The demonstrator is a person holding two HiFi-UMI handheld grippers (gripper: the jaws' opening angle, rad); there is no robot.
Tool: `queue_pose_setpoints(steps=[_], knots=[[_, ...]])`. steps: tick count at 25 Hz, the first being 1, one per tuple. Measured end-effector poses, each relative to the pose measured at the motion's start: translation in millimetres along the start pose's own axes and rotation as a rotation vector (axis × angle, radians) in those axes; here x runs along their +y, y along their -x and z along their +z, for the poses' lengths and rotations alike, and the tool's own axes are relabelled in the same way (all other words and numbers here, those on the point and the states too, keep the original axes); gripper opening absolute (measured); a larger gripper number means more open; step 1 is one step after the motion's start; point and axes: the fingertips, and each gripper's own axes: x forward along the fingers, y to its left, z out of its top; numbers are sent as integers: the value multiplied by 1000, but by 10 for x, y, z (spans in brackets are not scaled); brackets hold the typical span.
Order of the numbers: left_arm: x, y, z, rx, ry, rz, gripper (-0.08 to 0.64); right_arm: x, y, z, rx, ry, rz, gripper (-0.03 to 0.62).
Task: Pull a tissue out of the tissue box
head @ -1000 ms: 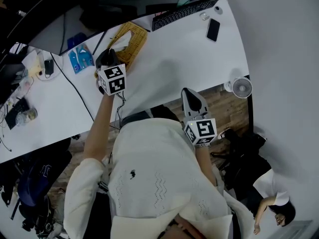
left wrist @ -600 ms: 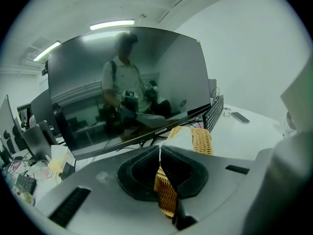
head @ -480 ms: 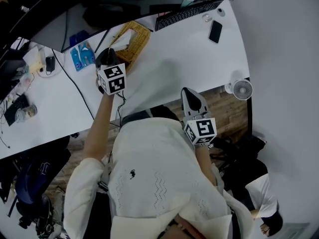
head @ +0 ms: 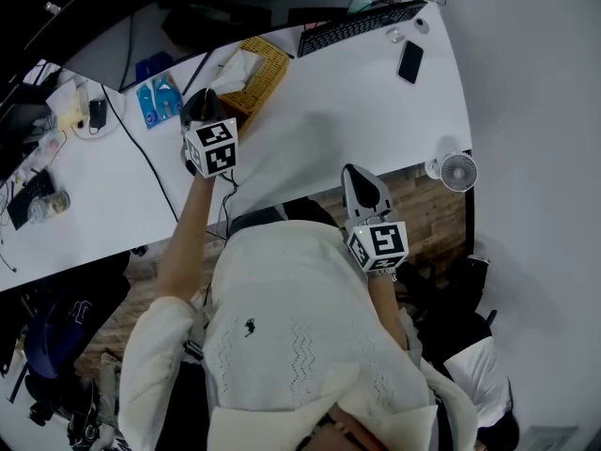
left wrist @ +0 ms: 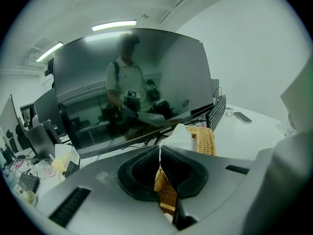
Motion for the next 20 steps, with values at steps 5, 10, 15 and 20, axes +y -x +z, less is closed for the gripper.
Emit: queue_pose_setpoints(steps=[5, 10, 15, 20], knots=[[15, 24, -27, 4, 0, 3, 15, 32, -11, 1, 2, 2, 8, 2], [55, 60, -59, 8, 5, 9, 15, 69, -21, -1, 3, 5, 15, 2], [95, 84, -84, 6, 5, 16, 15, 102, -46, -18, 8, 8, 25, 2], [112, 116, -114, 11, 8, 20, 15, 132, -59, -22, 12, 12, 34, 2]])
